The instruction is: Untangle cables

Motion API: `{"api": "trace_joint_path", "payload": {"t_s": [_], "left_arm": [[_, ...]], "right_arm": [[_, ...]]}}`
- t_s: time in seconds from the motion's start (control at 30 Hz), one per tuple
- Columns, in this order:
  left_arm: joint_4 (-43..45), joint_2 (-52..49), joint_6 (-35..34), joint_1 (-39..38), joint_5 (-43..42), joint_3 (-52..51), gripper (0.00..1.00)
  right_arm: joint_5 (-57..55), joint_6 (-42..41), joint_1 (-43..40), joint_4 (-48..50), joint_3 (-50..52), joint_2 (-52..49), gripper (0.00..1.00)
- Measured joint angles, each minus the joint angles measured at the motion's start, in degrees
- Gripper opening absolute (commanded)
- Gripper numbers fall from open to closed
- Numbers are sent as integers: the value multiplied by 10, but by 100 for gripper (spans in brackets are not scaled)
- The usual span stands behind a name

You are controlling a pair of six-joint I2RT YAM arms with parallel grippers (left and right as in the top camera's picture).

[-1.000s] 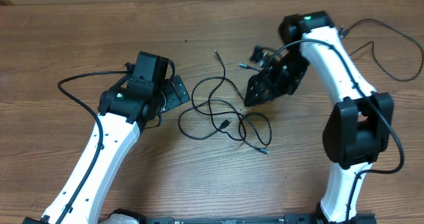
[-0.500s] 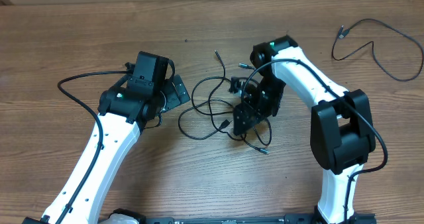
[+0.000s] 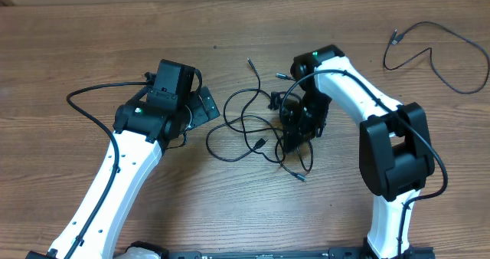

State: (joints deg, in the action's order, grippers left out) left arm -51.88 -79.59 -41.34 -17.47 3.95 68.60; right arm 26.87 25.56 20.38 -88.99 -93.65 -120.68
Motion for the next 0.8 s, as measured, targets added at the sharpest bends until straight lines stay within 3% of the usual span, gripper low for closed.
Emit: {"api": "trace_joint_path", "payload": {"t_s": [0.13,0.37,0.67,0.8], "left_arm": [[0,0,0,0,0,0,100],[-1,0,0,0,2,0,100],[0,0,0,0,2,0,100],[0,0,0,0,2,0,100]], "right_arm": [[-42,-68,-11,-47,-117,1,4],[-168,-193,-28,-82,-438,10,4],[-203,-241,-31,-12,-802,48,4],[-205,-248,-31,52,-851,94,4]]}}
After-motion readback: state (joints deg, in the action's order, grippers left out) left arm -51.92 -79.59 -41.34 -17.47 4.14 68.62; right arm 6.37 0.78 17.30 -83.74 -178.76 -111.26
